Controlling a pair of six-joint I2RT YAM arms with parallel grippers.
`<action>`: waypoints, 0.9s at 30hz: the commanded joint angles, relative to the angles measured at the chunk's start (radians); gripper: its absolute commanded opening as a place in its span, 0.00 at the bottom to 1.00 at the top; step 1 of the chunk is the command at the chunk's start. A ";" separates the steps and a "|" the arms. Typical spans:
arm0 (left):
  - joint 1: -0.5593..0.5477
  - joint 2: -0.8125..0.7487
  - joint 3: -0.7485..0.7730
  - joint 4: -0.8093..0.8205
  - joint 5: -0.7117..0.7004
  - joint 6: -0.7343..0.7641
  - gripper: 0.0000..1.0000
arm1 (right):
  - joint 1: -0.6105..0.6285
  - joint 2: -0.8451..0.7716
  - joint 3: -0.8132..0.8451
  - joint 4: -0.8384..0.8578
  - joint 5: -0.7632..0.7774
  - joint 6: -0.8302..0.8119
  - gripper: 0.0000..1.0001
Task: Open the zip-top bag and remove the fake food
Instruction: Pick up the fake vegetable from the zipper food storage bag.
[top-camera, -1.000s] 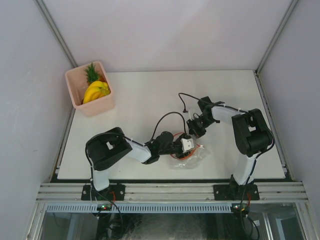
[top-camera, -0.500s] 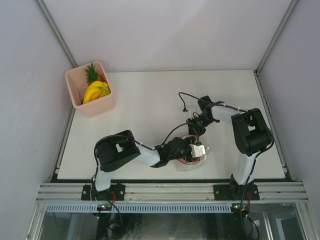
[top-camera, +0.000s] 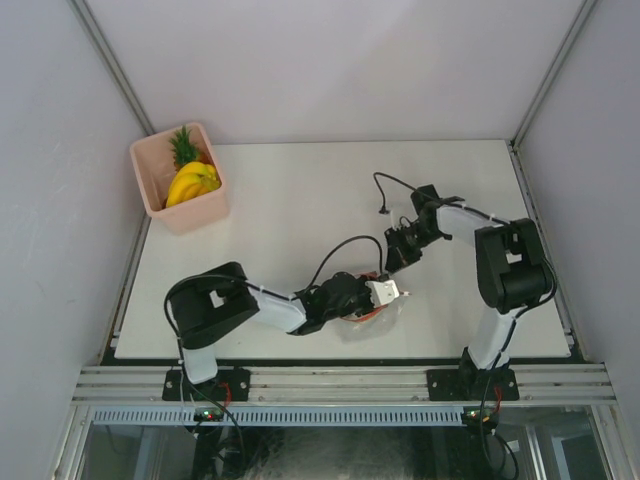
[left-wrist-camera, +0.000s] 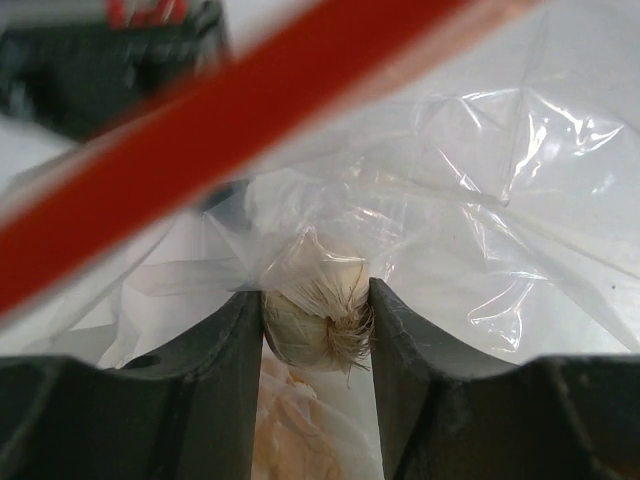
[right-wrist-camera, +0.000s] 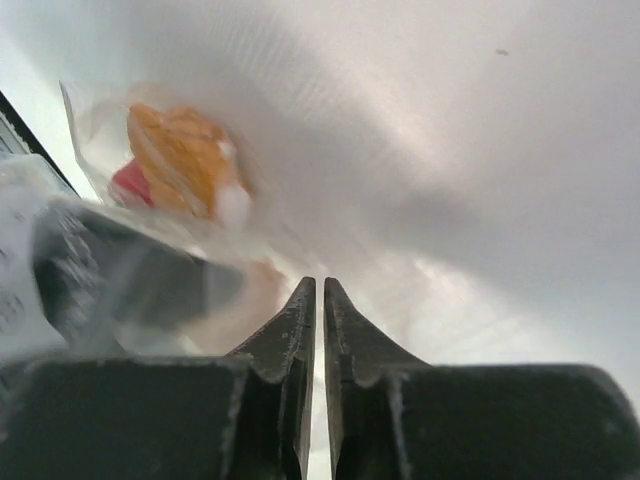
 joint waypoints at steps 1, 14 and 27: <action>0.031 -0.142 -0.077 0.034 0.013 -0.106 0.25 | -0.096 -0.129 0.036 -0.021 -0.057 -0.045 0.08; 0.136 -0.294 -0.251 0.223 0.178 -0.121 0.23 | -0.203 -0.395 -0.057 -0.381 -0.541 -0.971 0.72; 0.136 -0.341 -0.197 0.174 0.205 -0.094 0.23 | -0.078 -0.274 -0.078 -0.226 -0.499 -0.694 0.72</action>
